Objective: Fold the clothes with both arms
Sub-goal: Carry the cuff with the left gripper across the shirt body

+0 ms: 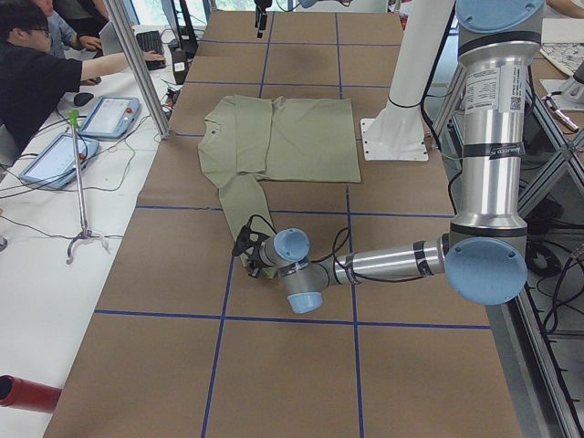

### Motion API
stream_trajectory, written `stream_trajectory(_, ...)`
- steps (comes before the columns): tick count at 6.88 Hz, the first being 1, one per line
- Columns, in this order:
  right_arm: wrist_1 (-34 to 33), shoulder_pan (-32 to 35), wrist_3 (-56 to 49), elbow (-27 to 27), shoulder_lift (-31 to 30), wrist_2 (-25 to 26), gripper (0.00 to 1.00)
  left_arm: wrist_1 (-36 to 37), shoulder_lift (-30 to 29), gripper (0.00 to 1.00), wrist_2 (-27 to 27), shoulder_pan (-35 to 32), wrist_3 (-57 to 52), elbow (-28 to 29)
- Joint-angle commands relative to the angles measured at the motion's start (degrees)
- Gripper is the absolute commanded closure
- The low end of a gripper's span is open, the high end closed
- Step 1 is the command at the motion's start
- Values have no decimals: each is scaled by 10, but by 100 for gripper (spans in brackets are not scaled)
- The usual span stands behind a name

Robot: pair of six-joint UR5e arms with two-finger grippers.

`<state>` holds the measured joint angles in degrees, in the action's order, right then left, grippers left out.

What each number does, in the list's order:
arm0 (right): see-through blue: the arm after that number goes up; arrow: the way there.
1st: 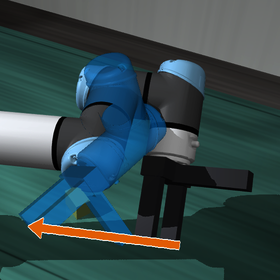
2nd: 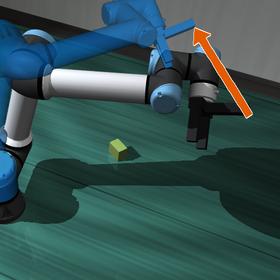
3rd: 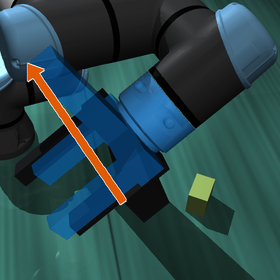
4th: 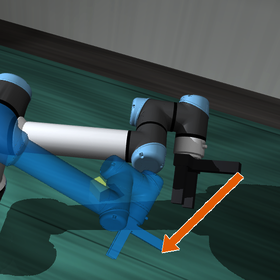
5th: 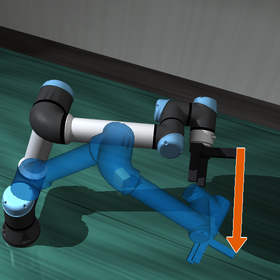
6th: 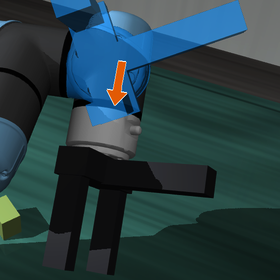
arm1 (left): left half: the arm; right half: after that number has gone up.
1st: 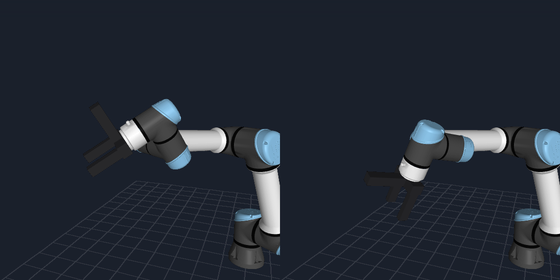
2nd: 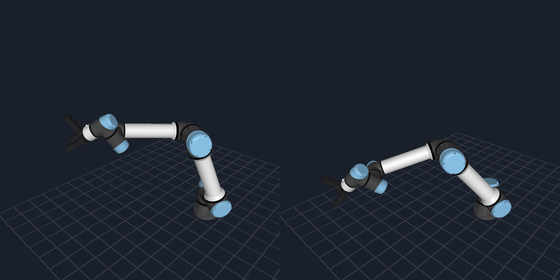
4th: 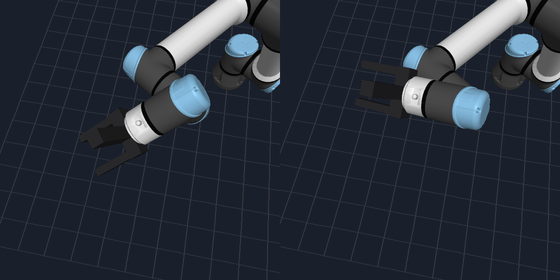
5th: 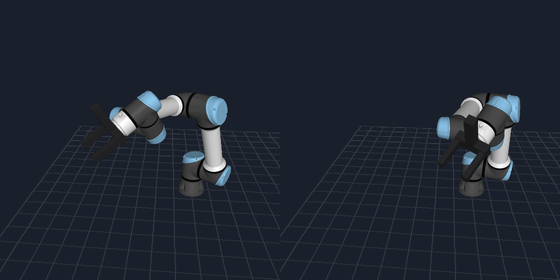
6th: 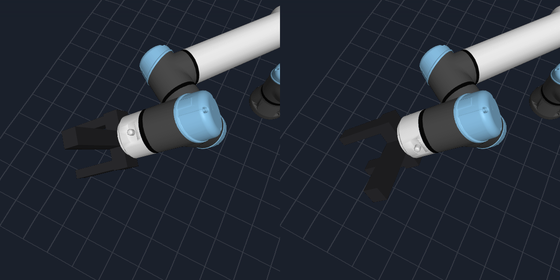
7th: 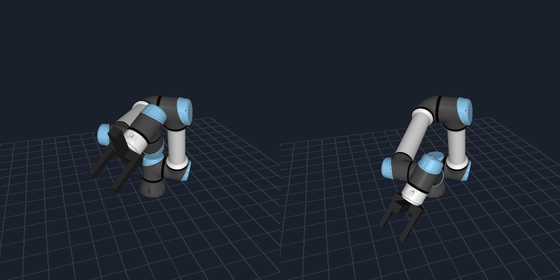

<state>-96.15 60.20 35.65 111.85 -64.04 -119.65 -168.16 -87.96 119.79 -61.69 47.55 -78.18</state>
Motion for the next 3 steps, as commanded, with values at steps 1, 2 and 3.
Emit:
stream_trajectory(1,0,0,0,0,-2,0,0,237,-20,100,-3,-4,0,-173)
stream_trajectory(2,0,0,0,0,-3,0,0,357,-60,100,-4,-3,2,-235)
stream_trajectory(3,0,0,0,0,-3,0,0,474,-120,100,-15,2,8,-272)
